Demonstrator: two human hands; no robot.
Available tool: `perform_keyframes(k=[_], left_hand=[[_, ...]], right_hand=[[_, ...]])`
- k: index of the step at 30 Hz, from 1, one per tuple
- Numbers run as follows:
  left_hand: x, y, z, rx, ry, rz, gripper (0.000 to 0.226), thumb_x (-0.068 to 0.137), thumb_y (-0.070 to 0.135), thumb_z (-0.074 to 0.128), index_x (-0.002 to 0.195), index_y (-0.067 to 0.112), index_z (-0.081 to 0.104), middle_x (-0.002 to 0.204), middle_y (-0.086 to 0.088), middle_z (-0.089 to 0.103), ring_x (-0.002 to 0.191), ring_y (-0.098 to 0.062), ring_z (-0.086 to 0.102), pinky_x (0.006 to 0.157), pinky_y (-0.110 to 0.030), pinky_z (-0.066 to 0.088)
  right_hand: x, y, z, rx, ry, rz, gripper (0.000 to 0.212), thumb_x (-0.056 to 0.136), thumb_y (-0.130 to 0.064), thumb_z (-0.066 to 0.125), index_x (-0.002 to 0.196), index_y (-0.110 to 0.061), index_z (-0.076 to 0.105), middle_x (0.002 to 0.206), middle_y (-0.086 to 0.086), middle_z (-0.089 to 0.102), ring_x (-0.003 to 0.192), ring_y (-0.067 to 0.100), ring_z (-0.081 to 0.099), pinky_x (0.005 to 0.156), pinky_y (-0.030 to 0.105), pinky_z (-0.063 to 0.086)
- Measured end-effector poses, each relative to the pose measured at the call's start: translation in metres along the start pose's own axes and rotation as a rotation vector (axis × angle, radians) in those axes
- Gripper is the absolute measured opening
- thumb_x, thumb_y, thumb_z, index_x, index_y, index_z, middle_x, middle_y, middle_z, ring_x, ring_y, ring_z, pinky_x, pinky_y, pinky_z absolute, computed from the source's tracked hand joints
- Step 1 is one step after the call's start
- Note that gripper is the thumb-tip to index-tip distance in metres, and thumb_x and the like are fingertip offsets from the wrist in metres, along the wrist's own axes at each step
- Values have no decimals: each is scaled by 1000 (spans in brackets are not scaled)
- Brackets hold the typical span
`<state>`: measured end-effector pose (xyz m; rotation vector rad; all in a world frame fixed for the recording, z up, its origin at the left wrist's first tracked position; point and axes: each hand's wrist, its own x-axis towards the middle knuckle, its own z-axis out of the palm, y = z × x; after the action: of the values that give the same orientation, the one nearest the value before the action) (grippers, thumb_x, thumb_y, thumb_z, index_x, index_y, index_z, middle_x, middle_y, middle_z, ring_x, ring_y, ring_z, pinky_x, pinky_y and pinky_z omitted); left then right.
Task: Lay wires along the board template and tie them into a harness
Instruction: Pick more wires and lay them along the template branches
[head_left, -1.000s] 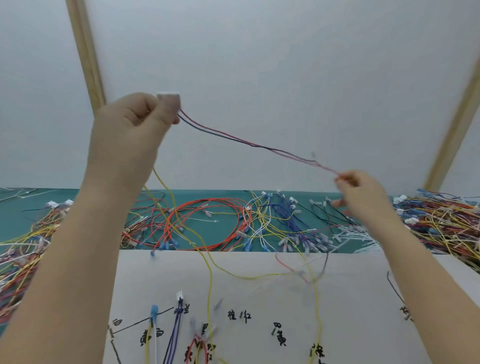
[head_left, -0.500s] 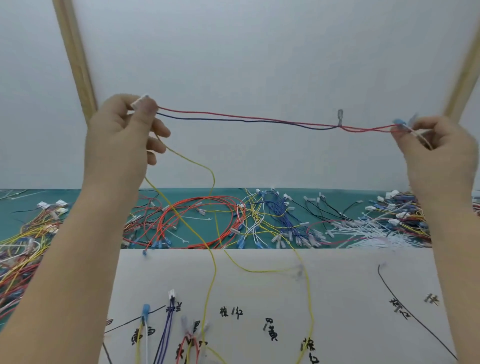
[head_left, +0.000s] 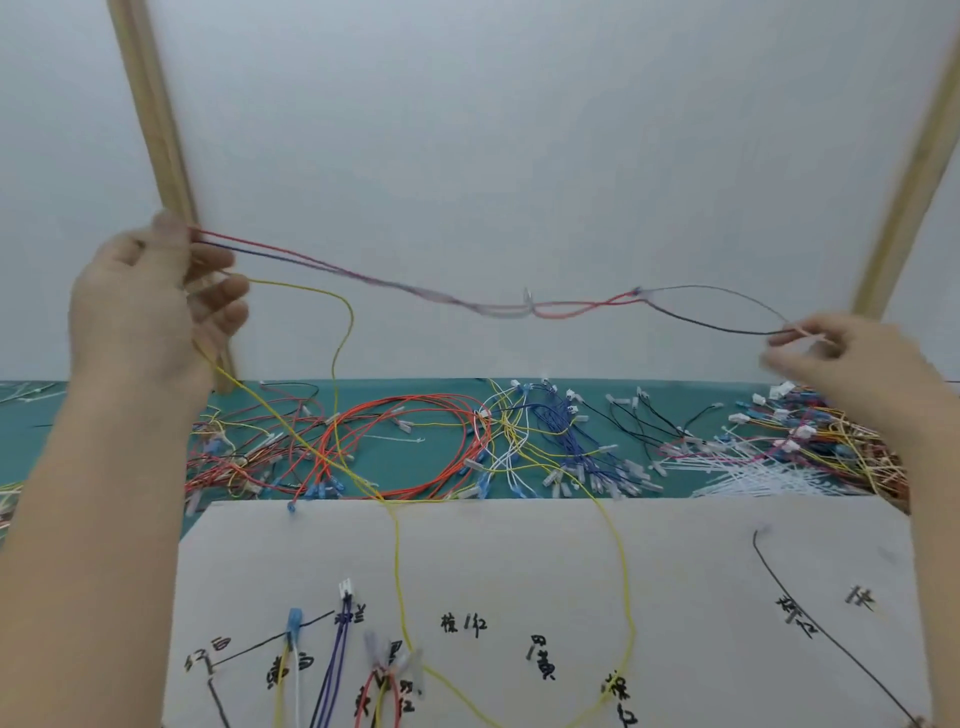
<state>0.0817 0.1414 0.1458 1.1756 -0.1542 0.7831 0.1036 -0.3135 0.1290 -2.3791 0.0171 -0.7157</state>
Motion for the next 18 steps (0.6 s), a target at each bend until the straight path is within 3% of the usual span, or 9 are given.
perform_keyframes(k=[2,3,4,5,7,11,15,18], left_hand=[[-14,7,20,83,-79,-21,25,93,36,50,73,24,60,55,11,64,47,-3,60,44,-13,47],[-16,7,25,146,-138,-19,24,95,32,47,75,23,56,53,12,63,45,-3,59,42,-12,46],[-24,10,33,192,-168,-24,23,96,28,45,76,21,54,52,11,63,44,-2,58,41,-12,45],[-29,15,40,214,-199,-23,22,97,26,45,77,20,54,52,11,62,43,-2,57,41,-12,44],[-33,20,48,232,-221,-18,21,97,24,45,78,19,54,53,11,62,44,-2,56,41,-11,43],[-45,32,65,239,-310,12,20,95,23,47,78,19,58,56,10,63,44,-2,54,41,-11,41],[-61,39,81,290,-419,16,19,92,21,51,76,20,62,62,10,64,47,-2,51,42,-12,40],[-70,38,91,327,-480,19,18,90,19,54,75,19,63,62,9,63,47,-3,45,41,-13,36]], right_hand=[[-4,-6,2,-124,-581,140,45,72,-29,77,112,-32,56,90,1,64,84,18,59,74,32,45],[-6,-9,5,-244,-796,211,61,71,-30,78,124,-35,47,111,0,62,104,18,56,90,34,43],[-6,-10,6,-318,-903,250,74,71,-31,77,134,-35,38,128,1,54,120,18,48,102,34,36],[-5,-12,8,-359,-913,233,79,73,-31,76,139,-33,32,138,1,45,128,18,41,108,34,31],[-5,-28,5,-316,-783,119,74,76,-31,73,139,-35,33,142,-2,41,130,16,38,108,32,29],[-20,-74,3,61,-607,-125,35,77,-40,65,108,-48,52,122,-15,58,109,0,54,95,24,39],[-49,-130,27,375,-636,-367,25,77,-42,61,102,-45,58,104,-21,66,96,-13,59,81,8,46],[-65,-152,56,448,-615,-455,25,85,-29,61,104,-43,55,106,-16,65,96,-9,60,87,13,47]])
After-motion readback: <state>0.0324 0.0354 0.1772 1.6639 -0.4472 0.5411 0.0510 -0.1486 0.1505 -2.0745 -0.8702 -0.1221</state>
